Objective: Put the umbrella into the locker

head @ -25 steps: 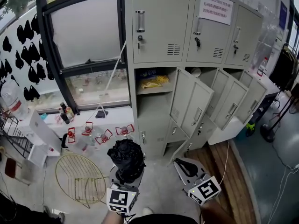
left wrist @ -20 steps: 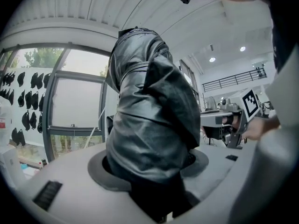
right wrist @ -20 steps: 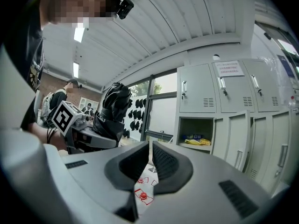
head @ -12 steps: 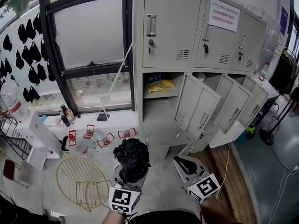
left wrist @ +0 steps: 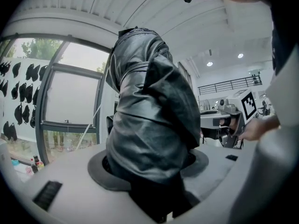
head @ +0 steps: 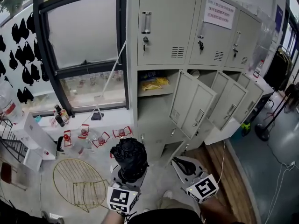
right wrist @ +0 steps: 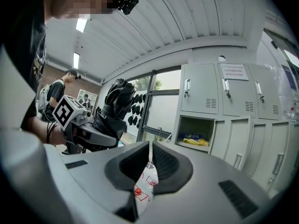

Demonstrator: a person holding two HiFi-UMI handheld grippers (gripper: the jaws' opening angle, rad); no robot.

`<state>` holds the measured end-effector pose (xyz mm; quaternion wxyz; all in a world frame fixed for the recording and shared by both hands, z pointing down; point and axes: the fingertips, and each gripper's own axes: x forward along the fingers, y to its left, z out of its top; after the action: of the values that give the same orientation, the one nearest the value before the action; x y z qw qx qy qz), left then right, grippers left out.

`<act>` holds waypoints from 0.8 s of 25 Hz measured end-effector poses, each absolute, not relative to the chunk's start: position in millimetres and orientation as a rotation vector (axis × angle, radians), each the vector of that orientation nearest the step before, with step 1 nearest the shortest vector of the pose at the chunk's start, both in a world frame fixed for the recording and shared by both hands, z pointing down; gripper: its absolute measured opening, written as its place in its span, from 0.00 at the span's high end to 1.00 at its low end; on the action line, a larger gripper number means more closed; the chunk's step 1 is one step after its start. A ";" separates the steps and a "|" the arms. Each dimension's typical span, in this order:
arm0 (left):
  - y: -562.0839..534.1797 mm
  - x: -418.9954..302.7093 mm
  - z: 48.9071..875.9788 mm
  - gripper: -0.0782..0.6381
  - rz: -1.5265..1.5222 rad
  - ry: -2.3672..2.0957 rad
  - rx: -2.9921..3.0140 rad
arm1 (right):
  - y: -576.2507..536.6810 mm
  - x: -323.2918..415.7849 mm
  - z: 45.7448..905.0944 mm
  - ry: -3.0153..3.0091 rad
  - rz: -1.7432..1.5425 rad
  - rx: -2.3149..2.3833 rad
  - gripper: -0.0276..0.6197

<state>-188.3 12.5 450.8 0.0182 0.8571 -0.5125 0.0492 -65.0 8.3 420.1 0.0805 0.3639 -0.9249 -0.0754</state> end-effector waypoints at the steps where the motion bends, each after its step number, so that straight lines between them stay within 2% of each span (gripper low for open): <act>1: 12.8 -186.4 451.9 0.52 0.159 -1.588 2.665 | 8.1 -64.0 421.3 -2.760 -0.234 1.089 0.89; 7: 9.5 -183.5 459.3 0.52 0.171 -1.588 2.649 | 3.6 -62.5 437.9 -2.655 -0.401 1.042 0.89; 20: -36.6 -163.2 473.6 0.52 0.238 -1.590 2.621 | -46.2 -46.3 451.7 -2.743 -0.257 1.041 0.89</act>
<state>-163.2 -36.6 473.6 0.0335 0.8519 -0.5169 0.0773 -46.3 -46.2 451.7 0.0982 0.3517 -0.9269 -0.0870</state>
